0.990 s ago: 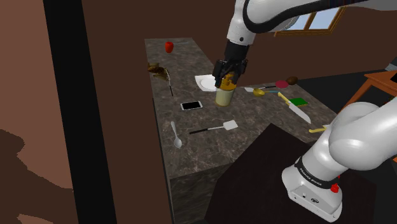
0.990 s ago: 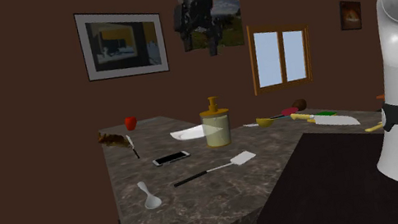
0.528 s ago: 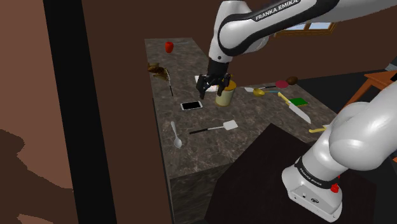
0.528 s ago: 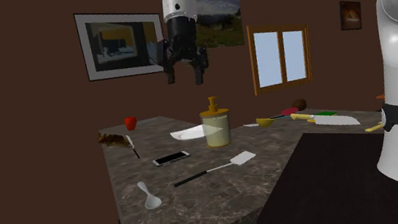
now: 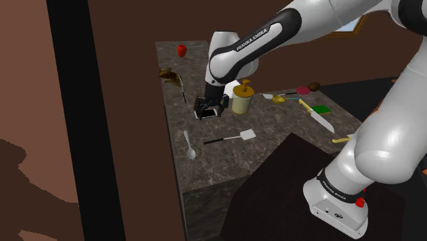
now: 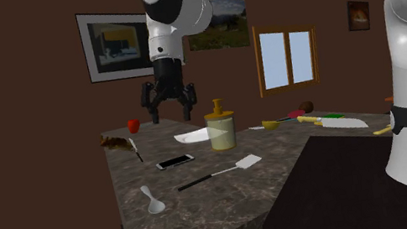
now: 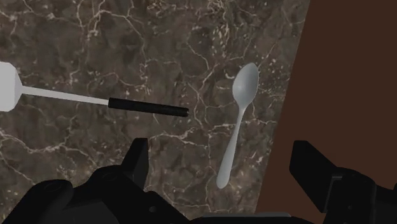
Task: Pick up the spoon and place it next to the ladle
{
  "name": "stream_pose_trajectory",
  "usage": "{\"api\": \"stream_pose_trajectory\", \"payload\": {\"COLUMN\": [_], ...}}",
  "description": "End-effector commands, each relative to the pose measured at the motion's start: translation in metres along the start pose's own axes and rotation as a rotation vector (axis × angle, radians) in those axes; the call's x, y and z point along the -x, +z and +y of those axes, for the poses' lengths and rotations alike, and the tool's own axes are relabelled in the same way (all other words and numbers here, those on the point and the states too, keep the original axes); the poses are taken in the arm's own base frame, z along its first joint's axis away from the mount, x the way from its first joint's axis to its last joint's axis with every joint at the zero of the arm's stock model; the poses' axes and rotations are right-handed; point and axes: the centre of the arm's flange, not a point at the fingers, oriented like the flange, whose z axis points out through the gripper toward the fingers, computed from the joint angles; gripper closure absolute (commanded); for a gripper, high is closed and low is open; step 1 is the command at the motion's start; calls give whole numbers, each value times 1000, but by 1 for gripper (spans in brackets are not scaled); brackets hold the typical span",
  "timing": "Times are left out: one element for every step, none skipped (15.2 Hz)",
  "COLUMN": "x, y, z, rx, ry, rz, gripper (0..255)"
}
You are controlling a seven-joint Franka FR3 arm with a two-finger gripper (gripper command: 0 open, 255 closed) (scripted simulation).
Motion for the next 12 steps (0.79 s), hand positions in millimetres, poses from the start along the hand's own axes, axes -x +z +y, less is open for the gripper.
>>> {"api": "stream_pose_trajectory", "payload": {"x": [-12, -18, -25, -31, -38, -44, -50, -57, -63, -69, -76, -82], "y": [25, 36, 47, 58, 69, 80, 91, 103, 114, 125, 136, 148], "z": [-10, -14, -17, -21, -25, -28, -32, -35, -39, -42, -45, -49], "rx": [-3, -5, -6, -7, -8, -10, -11, -12, -13, -15, -16, -17], "ry": [23, 34, 45, 56, 66, 77, 88, 99, 110, 121, 132, 143], "rz": [-6, -8, -11, -14, -17, -20, -23, -25, -28, -31, -34, -37], "gripper": [0, 0, 0, 0, 0, 0, 0, 0, 0, 0, 0, 0]}}
